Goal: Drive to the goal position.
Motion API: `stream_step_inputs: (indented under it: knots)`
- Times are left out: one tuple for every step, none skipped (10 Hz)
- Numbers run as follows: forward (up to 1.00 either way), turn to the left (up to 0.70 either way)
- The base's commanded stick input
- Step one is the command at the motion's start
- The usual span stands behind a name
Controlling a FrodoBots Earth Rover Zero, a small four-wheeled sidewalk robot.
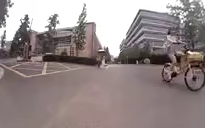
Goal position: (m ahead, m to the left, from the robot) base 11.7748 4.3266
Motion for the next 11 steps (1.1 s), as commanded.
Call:
stream_step_inputs:
  knots:
    - [0.45,0.0]
    - [0.45,0.0]
    - [0.45,0.0]
    - [0.45,0.0]
    - [0.45,0.0]
    - [0.45,0.0]
    - [0.45,0.0]
    - [0.45,0.0]
    - [0.45,0.0]
    - [0.45,0.0]
    - [0.45,0.0]
